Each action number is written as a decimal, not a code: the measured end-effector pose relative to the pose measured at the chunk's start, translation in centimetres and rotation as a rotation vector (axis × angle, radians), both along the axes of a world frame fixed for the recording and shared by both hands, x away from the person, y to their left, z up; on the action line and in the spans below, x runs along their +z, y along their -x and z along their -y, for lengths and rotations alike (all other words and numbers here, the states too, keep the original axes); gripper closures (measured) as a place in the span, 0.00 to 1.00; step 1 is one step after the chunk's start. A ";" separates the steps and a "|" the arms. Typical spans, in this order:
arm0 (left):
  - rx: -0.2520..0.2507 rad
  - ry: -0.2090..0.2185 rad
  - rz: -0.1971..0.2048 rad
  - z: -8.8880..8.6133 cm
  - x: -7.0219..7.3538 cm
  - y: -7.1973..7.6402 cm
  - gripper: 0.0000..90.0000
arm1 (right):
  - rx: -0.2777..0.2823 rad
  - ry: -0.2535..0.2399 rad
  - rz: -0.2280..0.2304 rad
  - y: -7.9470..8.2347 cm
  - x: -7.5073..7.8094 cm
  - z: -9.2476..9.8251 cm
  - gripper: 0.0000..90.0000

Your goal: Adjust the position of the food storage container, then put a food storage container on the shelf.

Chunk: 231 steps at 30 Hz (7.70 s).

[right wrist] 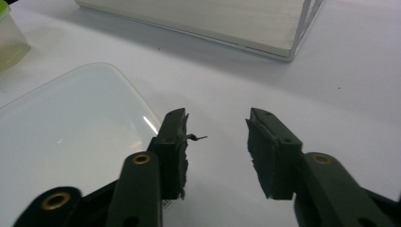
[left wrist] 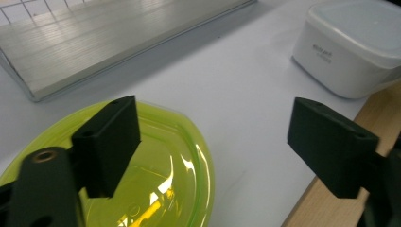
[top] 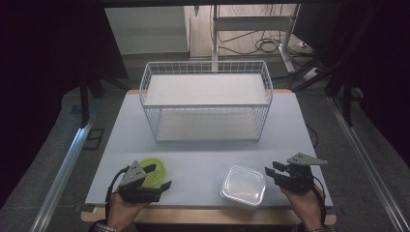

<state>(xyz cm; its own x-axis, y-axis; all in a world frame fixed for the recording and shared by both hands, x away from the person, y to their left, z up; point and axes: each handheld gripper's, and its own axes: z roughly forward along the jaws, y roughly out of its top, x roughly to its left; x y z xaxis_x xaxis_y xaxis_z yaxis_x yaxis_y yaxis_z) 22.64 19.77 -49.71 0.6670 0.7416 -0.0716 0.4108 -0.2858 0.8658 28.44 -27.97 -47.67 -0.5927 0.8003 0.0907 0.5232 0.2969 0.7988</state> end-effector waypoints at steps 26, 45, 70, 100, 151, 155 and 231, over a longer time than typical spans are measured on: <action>0.047 -0.046 -0.184 0.8 -0.9 -1.0 1.00 | 0.014 0.024 0.041 0.2 -0.1 -0.1 0.65; 0.215 -0.016 -0.200 -4.3 -1.3 -2.1 1.00 | 0.014 0.021 0.027 0.1 -0.3 -0.2 0.64; -0.021 -0.006 -0.154 1.2 -1.3 -1.8 1.00 | 0.000 0.084 -0.099 2.5 0.2 -0.2 0.99; -0.212 -0.038 -0.242 11.2 -2.5 -3.6 0.95 | 0.124 -0.006 -0.237 1.6 -1.5 -3.9 0.97; 0.010 -0.015 -0.225 3.6 -1.2 -3.7 0.08 | 0.189 0.047 -0.058 -1.0 -1.3 -7.6 0.28; -0.009 -0.004 -0.183 3.7 -1.4 -3.7 0.05 | 0.201 0.034 -0.048 -0.8 -1.4 -7.8 0.20; -0.029 0.156 -0.343 6.6 0.6 -3.9 0.88 | 0.079 -0.179 -0.223 0.3 0.2 -10.1 0.87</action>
